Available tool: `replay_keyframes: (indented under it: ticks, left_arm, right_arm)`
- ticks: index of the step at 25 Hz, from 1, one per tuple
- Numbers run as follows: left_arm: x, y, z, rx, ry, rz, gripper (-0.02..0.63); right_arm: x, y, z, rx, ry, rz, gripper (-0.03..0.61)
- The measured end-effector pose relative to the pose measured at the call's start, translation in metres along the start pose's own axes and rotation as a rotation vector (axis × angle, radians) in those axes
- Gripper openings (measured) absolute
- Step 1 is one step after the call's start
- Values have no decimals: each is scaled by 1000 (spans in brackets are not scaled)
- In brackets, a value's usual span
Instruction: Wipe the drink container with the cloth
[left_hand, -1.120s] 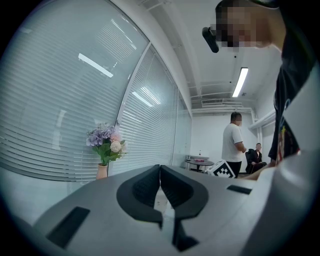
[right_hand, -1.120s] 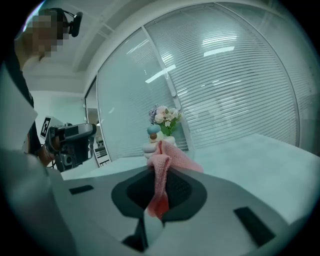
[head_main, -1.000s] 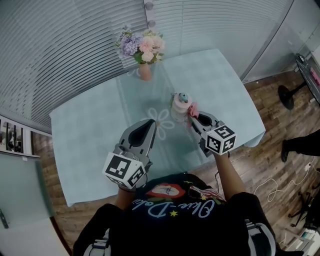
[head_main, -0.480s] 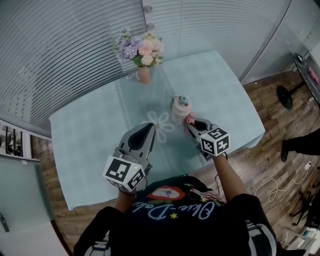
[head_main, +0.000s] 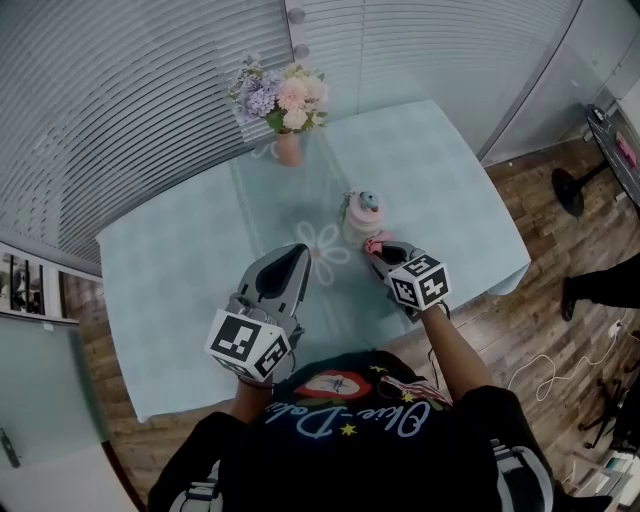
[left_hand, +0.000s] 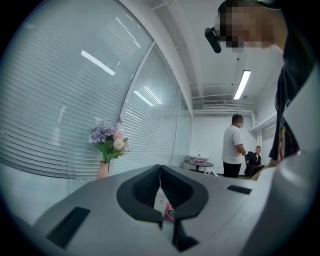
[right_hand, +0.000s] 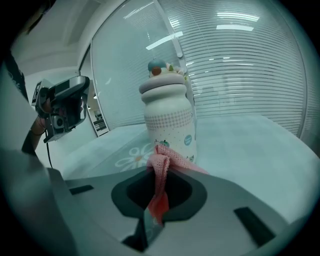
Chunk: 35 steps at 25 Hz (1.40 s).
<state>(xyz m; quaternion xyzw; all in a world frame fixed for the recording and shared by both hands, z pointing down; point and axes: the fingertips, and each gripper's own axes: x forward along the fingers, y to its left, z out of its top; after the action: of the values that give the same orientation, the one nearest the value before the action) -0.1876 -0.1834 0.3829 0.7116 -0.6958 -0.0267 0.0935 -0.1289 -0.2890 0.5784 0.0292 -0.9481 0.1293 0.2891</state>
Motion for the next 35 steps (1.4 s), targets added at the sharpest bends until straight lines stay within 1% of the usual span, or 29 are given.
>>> replay_keyframes:
  ticks: [8, 13, 17, 20, 25, 29, 32, 35]
  left_arm:
    - [-2, 6, 0, -6, 0, 12, 5]
    - [-1, 4, -1, -7, 5, 6, 5]
    - [2, 3, -2, -7, 12, -2, 5]
    - [5, 1, -4, -8, 16, -10, 5]
    - [8, -6, -5, -9, 20, -27, 5]
    - [5, -6, -5, -12, 17, -27, 5]
    - [2, -2, -5, -18, 14, -17, 5]
    - [1, 0, -6, -22, 13, -13, 5]
  right_arm:
    - [11, -1, -13, -17, 46, -20, 26]
    - [7, 0, -12, -6, 22, -22, 26]
    - [-14, 2, -6, 41, -50, -34, 26]
    - [-33, 11, 6, 46, -114, -28, 26]
    - [-68, 30, 49, 73, -306, 1, 26]
    - [-80, 43, 86, 59, -420, 25, 26]
    - [-78, 48, 106, 48, -458, 32, 26]
    - [-67, 48, 111, 35, -447, 18, 26]
